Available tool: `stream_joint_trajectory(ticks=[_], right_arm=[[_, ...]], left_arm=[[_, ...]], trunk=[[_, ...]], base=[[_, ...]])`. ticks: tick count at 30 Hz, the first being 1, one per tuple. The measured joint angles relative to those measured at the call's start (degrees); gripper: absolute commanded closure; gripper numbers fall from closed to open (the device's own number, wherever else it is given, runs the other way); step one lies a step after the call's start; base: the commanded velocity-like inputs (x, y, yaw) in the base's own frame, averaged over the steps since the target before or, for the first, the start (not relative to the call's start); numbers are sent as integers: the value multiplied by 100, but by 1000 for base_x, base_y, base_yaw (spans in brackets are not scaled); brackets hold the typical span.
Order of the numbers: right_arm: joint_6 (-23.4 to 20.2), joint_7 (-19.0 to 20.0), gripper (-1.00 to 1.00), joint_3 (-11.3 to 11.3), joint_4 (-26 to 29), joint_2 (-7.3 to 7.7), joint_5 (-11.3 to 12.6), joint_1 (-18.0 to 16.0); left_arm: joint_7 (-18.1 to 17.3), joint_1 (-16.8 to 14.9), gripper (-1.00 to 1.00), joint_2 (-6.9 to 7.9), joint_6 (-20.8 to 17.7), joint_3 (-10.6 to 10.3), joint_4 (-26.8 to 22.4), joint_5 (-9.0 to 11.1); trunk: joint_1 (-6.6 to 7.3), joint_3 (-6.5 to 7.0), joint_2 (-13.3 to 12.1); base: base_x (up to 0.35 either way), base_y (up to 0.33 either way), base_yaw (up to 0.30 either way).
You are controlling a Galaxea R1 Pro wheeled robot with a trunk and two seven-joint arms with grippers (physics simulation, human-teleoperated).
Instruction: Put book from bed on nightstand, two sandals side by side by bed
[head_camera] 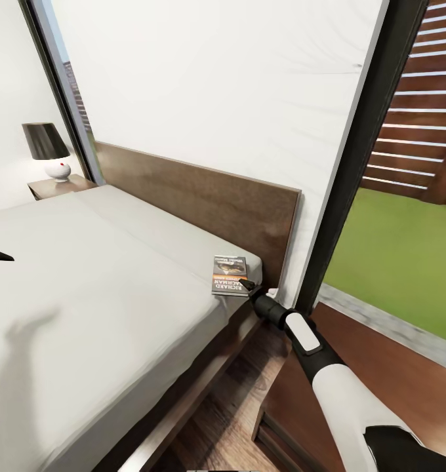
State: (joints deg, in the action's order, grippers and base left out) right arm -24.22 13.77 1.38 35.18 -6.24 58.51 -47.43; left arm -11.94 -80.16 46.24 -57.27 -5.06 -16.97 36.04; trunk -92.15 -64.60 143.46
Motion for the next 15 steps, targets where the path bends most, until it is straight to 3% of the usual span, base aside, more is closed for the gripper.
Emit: stream_joint_trajectory(ticks=[15], right_arm=[[0,0,-100,-1,-2,-34,0,-24]], left_arm=[[-1,-1,-100,8,0,0,0,-5]], trunk=[[0,0,0]], base=[[0,0,0]])
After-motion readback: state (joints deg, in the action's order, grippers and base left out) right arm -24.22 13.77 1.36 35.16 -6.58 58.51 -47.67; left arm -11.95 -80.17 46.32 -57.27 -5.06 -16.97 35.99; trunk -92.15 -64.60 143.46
